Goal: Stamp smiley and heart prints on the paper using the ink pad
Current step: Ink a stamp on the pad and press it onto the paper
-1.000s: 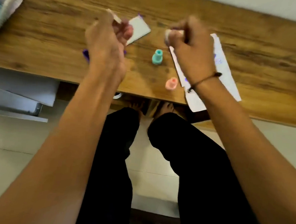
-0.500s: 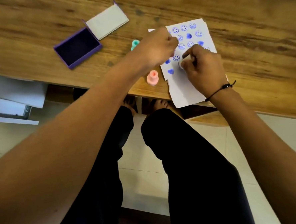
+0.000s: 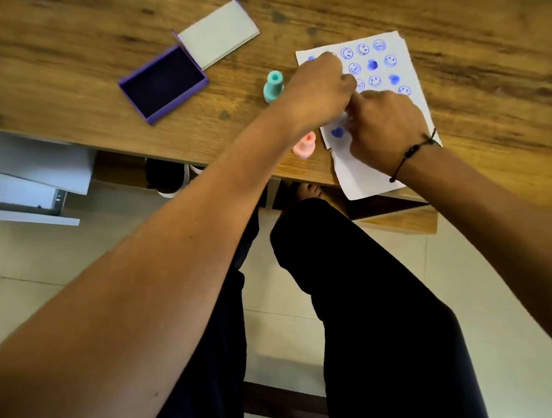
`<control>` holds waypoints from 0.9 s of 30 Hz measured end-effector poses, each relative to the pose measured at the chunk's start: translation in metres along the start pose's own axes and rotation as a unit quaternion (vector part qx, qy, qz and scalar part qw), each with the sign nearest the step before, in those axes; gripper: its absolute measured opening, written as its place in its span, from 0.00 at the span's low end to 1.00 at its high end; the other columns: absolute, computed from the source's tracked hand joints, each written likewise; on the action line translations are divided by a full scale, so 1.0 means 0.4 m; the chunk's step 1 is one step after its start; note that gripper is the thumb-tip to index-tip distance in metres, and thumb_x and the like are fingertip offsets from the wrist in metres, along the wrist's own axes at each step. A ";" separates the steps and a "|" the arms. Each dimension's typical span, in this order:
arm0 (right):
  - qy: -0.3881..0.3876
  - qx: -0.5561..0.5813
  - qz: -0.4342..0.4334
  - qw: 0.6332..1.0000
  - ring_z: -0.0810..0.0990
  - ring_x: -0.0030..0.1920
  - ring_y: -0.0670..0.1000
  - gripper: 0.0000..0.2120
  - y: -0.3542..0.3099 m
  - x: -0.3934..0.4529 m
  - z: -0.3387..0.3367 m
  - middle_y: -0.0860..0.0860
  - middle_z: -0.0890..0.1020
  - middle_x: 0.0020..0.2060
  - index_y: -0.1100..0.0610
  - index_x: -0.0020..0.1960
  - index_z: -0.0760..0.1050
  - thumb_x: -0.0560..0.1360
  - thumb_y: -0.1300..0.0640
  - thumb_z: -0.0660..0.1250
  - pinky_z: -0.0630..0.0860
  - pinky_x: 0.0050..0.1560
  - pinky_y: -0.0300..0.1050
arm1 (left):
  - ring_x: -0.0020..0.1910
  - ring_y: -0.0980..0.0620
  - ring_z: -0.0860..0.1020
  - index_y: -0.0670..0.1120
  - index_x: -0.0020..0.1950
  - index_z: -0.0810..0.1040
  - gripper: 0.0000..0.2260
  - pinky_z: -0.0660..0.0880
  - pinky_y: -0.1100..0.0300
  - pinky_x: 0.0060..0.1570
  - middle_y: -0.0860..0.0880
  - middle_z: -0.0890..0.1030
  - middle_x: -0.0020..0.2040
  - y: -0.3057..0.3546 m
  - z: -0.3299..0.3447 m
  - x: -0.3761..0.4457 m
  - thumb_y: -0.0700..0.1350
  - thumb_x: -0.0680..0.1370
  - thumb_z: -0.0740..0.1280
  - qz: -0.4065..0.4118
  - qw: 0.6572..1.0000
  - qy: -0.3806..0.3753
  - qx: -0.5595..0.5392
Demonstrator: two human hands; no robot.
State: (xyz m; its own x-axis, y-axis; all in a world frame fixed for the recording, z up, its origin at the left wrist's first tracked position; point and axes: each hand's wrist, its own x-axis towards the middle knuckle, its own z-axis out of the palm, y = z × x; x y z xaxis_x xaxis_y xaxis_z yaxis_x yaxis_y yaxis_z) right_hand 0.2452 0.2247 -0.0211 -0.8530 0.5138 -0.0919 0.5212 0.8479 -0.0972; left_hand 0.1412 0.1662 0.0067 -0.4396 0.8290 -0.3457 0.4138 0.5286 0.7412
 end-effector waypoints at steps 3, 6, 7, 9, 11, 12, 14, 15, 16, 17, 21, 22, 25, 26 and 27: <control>-0.015 -0.007 -0.012 1.000 0.76 0.45 0.67 0.16 -0.004 0.001 -0.005 0.65 0.78 0.46 0.59 0.60 0.68 0.72 0.64 0.61 0.62 0.36 0.48 | 0.41 0.45 0.74 0.44 0.31 0.66 0.13 0.74 0.55 0.37 0.38 0.80 0.42 0.001 -0.002 0.002 0.40 0.76 0.55 -0.034 0.998 0.006 -0.051; -0.017 -0.005 -0.024 1.000 0.76 0.45 0.66 0.20 -0.001 0.001 0.001 0.64 0.78 0.46 0.57 0.63 0.67 0.72 0.63 0.60 0.62 0.35 0.47 | 0.43 0.44 0.77 0.40 0.35 0.72 0.12 0.78 0.46 0.55 0.42 0.77 0.36 0.008 -0.005 0.003 0.41 0.76 0.55 -0.063 0.985 0.036 -0.157; -0.015 -0.008 -0.026 1.000 0.76 0.45 0.65 0.20 0.001 0.001 0.002 0.64 0.77 0.46 0.57 0.64 0.66 0.72 0.63 0.60 0.62 0.35 0.46 | 0.45 0.44 0.79 0.39 0.39 0.75 0.12 0.77 0.46 0.55 0.41 0.80 0.41 0.014 -0.009 0.000 0.41 0.76 0.55 -0.064 0.982 0.048 -0.173; -0.019 -0.018 -0.026 0.999 0.75 0.44 0.65 0.19 0.002 0.003 0.001 0.63 0.77 0.46 0.58 0.62 0.66 0.72 0.63 0.60 0.62 0.35 0.46 | 0.43 0.46 0.80 0.41 0.36 0.74 0.13 0.77 0.47 0.52 0.40 0.81 0.44 0.024 -0.017 -0.005 0.41 0.77 0.54 -0.055 0.976 0.071 -0.199; -0.033 -0.016 -0.018 0.999 0.72 0.40 0.62 0.16 0.001 0.004 -0.003 0.63 0.77 0.46 0.59 0.61 0.67 0.73 0.62 0.61 0.63 0.35 0.46 | 0.41 0.46 0.79 0.43 0.32 0.71 0.14 0.78 0.49 0.51 0.41 0.81 0.42 0.029 -0.028 -0.014 0.40 0.77 0.55 -0.056 0.967 0.089 -0.230; -0.040 -0.012 -0.015 0.999 0.70 0.38 0.60 0.16 0.000 0.005 -0.003 0.63 0.77 0.45 0.59 0.61 0.67 0.73 0.62 0.61 0.63 0.35 0.45 | 0.42 0.47 0.81 0.42 0.34 0.72 0.13 0.78 0.51 0.52 0.41 0.82 0.44 0.028 -0.032 -0.017 0.41 0.77 0.55 -0.060 0.963 0.093 -0.245; -0.049 -0.008 -0.012 0.999 0.67 0.37 0.57 0.17 -0.003 0.004 -0.005 0.62 0.77 0.46 0.59 0.61 0.66 0.74 0.61 0.62 0.62 0.33 0.44 | 0.46 0.46 0.82 0.40 0.42 0.74 0.10 0.79 0.53 0.54 0.41 0.82 0.47 0.028 -0.037 -0.021 0.41 0.77 0.55 -0.070 0.957 0.093 -0.265; -0.051 -0.009 -0.011 0.999 0.66 0.37 0.57 0.17 -0.004 0.004 -0.006 0.62 0.77 0.46 0.59 0.62 0.65 0.74 0.61 0.62 0.60 0.31 0.41 | 0.47 0.46 0.83 0.40 0.44 0.74 0.10 0.80 0.54 0.54 0.41 0.82 0.47 0.029 -0.039 -0.022 0.41 0.78 0.55 -0.074 0.955 0.093 -0.273; -0.054 -0.015 -0.010 0.998 0.67 0.38 0.57 0.18 -0.005 0.003 -0.007 0.62 0.78 0.47 0.59 0.63 0.65 0.74 0.61 0.61 0.57 0.29 0.39 | 0.48 0.46 0.83 0.39 0.45 0.74 0.10 0.80 0.54 0.54 0.41 0.82 0.47 0.029 -0.041 -0.022 0.41 0.78 0.54 -0.078 0.952 0.095 -0.280; -0.058 -0.023 -0.005 0.998 0.67 0.38 0.57 0.18 -0.006 0.003 -0.008 0.63 0.78 0.48 0.59 0.63 0.64 0.75 0.61 0.61 0.55 0.28 0.39 | 0.48 0.46 0.83 0.39 0.46 0.74 0.10 0.80 0.55 0.54 0.41 0.82 0.46 0.029 -0.045 -0.022 0.41 0.78 0.54 -0.082 0.949 0.099 -0.288; -0.034 0.007 0.040 0.999 0.75 0.42 0.63 0.12 0.009 -0.002 -0.039 0.65 0.79 0.48 0.61 0.58 0.65 0.76 0.59 0.58 0.62 0.33 0.47 | 0.48 0.46 0.83 0.38 0.47 0.74 0.10 0.81 0.57 0.51 0.42 0.81 0.42 0.019 -0.059 -0.026 0.40 0.79 0.54 -0.097 0.933 0.108 -0.329; -0.006 0.043 0.058 0.997 0.76 0.44 0.65 0.10 0.016 -0.006 -0.054 0.66 0.79 0.48 0.62 0.56 0.67 0.76 0.60 0.58 0.64 0.34 0.49 | 0.48 0.46 0.83 0.38 0.50 0.74 0.11 0.81 0.58 0.51 0.43 0.81 0.42 0.014 -0.061 -0.028 0.41 0.79 0.54 -0.098 0.930 0.108 -0.338; 0.076 0.176 0.106 0.976 0.77 0.46 0.63 0.09 0.043 -0.029 -0.112 0.61 0.82 0.45 0.63 0.52 0.71 0.75 0.59 0.59 0.71 0.42 0.53 | 0.48 0.47 0.83 0.35 0.60 0.73 0.15 0.81 0.58 0.52 0.42 0.82 0.45 0.005 -0.069 -0.034 0.41 0.79 0.55 -0.098 0.929 0.103 -0.342; 0.087 0.216 0.121 0.965 0.78 0.43 0.56 0.09 0.051 -0.038 -0.129 0.55 0.82 0.41 0.63 0.51 0.73 0.75 0.59 0.59 0.71 0.43 0.49 | 0.48 0.47 0.83 0.35 0.59 0.73 0.14 0.81 0.57 0.52 0.41 0.82 0.45 0.004 -0.072 -0.035 0.41 0.79 0.55 -0.098 0.929 0.100 -0.344; 0.096 0.256 0.135 0.952 0.76 0.39 0.50 0.08 0.057 -0.045 -0.143 0.48 0.79 0.36 0.61 0.49 0.73 0.75 0.58 0.59 0.70 0.42 0.45 | 0.48 0.46 0.83 0.36 0.56 0.74 0.13 0.81 0.57 0.52 0.41 0.82 0.45 0.005 -0.076 -0.038 0.41 0.79 0.56 -0.097 0.928 0.094 -0.348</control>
State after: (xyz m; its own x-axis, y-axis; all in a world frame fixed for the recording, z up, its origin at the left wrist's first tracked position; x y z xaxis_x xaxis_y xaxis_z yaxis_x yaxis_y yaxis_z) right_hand 0.2709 0.2422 0.0350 -0.6505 0.7595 -0.0043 0.6252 0.5322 -0.5710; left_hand 0.1245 0.1492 0.0311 -0.6106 0.6492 -0.4536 -0.2746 0.3636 0.8901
